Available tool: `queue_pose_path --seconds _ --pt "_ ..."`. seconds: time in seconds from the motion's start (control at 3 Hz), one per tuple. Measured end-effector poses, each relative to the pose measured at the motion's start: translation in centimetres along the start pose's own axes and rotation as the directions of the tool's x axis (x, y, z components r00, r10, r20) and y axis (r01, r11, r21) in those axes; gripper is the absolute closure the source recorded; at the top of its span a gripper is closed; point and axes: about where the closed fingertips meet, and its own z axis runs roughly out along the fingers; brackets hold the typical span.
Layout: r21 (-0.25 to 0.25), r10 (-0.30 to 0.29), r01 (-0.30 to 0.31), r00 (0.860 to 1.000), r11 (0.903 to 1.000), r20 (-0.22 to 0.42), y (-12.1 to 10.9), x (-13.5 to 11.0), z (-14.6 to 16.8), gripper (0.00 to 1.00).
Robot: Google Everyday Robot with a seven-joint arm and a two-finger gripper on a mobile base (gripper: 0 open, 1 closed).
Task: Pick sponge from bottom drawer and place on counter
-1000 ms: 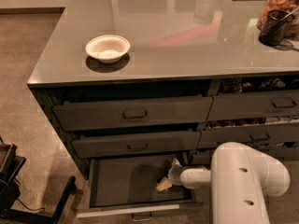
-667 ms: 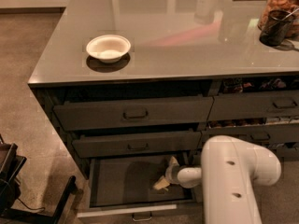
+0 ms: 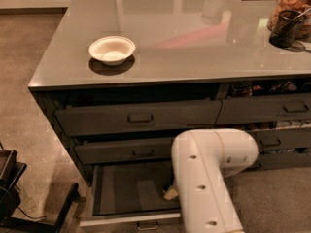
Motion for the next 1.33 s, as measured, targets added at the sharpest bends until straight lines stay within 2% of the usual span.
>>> queue_pose_path --seconds 0.33,0.67,1.0,1.33 --pt "-0.01 0.073 -0.073 0.997 0.9973 -0.001 0.8 0.5 1.4 0.0" --pt "-0.057 0.221 -0.218 0.974 0.9742 0.047 0.8 1.5 2.8 0.0" --pt "-0.045 0.241 -0.237 0.966 0.9704 0.09 -1.8 1.1 2.4 0.0" --pt "-0.045 0.241 -0.237 0.966 0.9704 0.09 -1.7 1.1 2.4 0.0"
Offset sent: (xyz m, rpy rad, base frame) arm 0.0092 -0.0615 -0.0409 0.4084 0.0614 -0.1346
